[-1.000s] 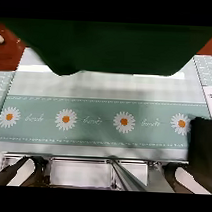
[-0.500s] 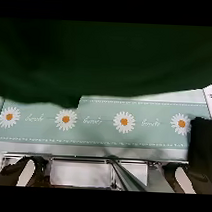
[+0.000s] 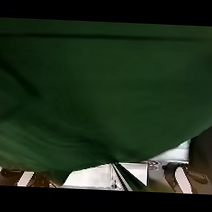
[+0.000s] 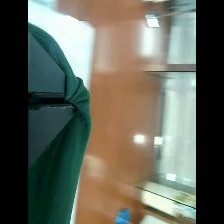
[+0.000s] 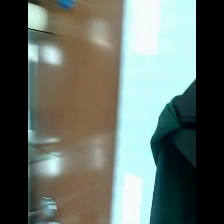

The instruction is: Fold the shirts.

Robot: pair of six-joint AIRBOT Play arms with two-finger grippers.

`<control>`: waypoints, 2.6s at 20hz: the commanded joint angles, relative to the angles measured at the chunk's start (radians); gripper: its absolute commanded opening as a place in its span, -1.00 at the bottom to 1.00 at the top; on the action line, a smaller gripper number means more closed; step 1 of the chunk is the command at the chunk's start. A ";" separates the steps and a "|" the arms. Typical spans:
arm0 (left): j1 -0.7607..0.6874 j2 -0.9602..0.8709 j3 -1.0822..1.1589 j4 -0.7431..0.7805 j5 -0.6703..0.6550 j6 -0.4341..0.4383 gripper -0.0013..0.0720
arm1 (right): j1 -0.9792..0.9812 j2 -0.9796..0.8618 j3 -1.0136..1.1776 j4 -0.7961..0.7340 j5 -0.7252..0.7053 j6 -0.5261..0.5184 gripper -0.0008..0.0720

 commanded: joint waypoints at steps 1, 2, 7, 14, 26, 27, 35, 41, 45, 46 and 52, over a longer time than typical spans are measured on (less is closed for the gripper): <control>-0.008 -0.046 -0.236 0.019 -0.003 -0.085 -0.90 | -0.001 -0.007 -0.228 0.056 0.014 -0.022 -0.92; -0.008 -0.071 -0.320 0.015 0.047 -0.085 -0.90 | 0.000 -0.026 -0.311 0.087 -0.009 -0.046 -0.92; -0.008 -0.367 -0.573 -0.167 0.381 -0.066 -0.90 | 0.000 -0.267 -0.574 0.173 -0.244 -0.176 -0.92; -0.008 -0.945 -0.387 -0.420 0.681 -0.051 -0.90 | 0.000 -0.848 -0.458 0.417 -0.524 -0.314 -0.92; 0.019 -1.163 -0.221 -0.538 0.298 0.128 -0.90 | -0.008 -1.065 -0.260 0.382 -0.264 -0.257 -0.92; 0.021 -1.164 -0.221 -0.483 0.254 0.126 -0.90 | -0.008 -1.065 -0.260 0.352 -0.238 -0.255 -0.92; 0.021 -1.192 -0.281 -0.358 0.100 0.137 -0.90 | 0.031 -1.065 -0.262 0.005 -0.168 -0.139 -0.92; 0.021 -1.192 -0.302 -0.359 0.090 0.135 -0.86 | 0.059 -1.084 -0.263 -0.017 -0.141 -0.108 -0.90; 0.040 -1.172 -0.300 -0.328 -0.021 0.129 0.42 | 0.051 -1.075 -0.263 -0.063 -0.065 -0.042 0.15; 0.054 -1.152 -0.301 -0.309 -0.047 0.129 0.42 | 0.035 -1.052 -0.263 -0.093 -0.048 -0.032 0.15; 0.208 -0.855 -0.624 -0.224 -0.018 0.144 0.42 | -0.053 -0.736 -0.507 -0.129 -0.146 -0.038 0.15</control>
